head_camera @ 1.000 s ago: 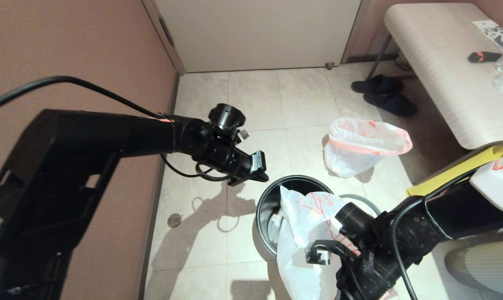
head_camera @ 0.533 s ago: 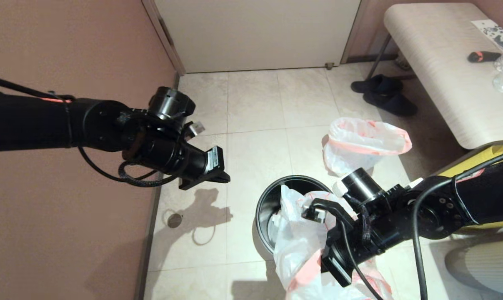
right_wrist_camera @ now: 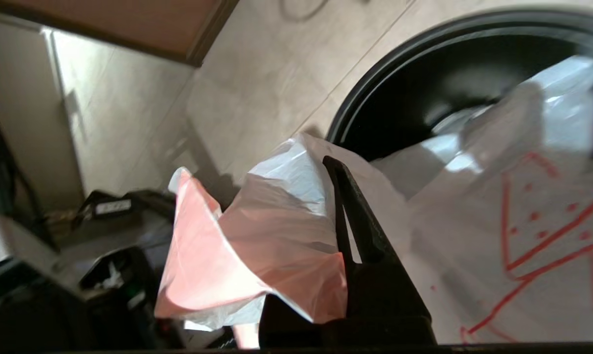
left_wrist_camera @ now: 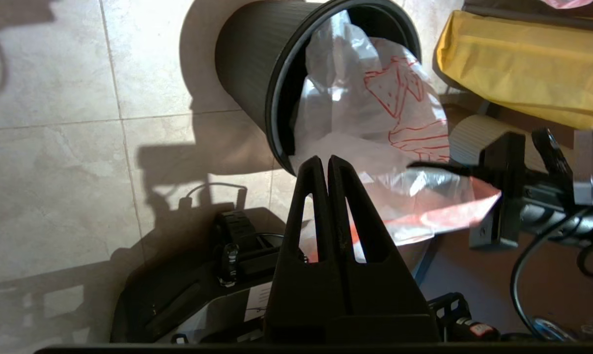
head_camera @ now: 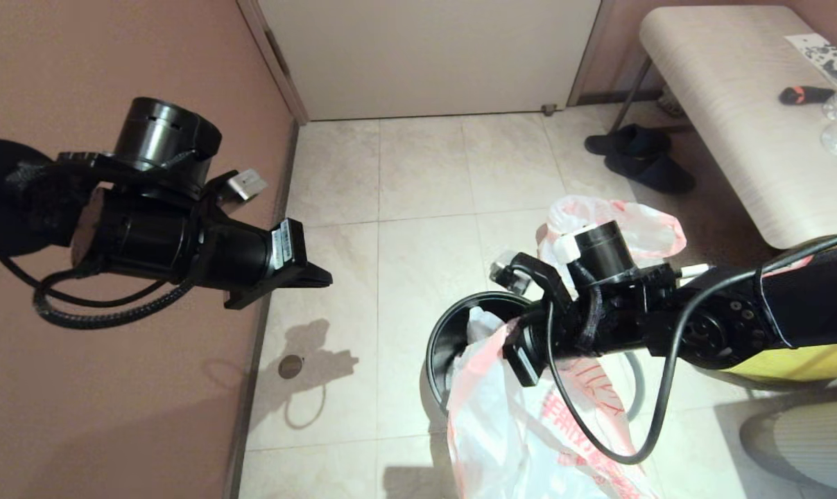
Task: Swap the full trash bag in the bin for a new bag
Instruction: Put the new garbage bag on the trash can
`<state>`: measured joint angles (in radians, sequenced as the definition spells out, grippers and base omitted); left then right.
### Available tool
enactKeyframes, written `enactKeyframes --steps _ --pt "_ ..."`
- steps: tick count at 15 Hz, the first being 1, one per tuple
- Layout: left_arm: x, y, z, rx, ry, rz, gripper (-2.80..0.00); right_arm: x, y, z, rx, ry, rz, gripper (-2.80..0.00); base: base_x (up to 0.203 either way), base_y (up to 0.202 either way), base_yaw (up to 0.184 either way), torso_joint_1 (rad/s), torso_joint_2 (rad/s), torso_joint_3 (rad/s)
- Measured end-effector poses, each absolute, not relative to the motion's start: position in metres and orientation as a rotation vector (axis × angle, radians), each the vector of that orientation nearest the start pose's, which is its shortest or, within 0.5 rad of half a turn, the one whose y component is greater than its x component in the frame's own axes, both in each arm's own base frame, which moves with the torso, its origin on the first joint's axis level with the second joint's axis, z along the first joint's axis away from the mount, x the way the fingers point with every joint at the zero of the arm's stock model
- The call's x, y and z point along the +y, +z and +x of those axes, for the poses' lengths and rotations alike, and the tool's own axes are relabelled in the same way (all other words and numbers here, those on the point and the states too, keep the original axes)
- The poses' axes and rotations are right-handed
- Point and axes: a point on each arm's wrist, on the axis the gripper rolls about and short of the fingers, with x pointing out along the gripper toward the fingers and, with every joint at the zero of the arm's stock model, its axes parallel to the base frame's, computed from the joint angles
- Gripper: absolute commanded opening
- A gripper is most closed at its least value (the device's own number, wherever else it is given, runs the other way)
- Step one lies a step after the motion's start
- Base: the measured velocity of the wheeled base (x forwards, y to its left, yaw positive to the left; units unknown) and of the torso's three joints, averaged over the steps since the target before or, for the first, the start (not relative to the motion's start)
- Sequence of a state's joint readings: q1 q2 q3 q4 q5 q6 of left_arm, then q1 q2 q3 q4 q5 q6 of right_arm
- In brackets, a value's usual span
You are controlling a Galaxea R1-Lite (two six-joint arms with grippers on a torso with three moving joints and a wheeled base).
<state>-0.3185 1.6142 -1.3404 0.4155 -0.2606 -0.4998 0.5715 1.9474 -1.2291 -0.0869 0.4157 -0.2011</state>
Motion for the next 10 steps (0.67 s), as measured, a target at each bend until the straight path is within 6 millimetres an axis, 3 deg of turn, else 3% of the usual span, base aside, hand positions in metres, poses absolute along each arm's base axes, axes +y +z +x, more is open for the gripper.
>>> enactKeyframes --steps 7,10 --pt "-0.088 0.260 0.254 0.716 -0.294 -0.424 -2.80 0.223 0.169 0.331 0.294 0.867 -0.252 -2.80 0.000 0.000 0.000 0.000 0.00 0.000" --pt "-0.089 0.256 0.251 0.725 -0.282 -0.415 -2.80 0.219 0.174 0.344 0.178 0.773 -0.241 -2.80 0.000 0.000 0.000 0.000 0.00 0.000"
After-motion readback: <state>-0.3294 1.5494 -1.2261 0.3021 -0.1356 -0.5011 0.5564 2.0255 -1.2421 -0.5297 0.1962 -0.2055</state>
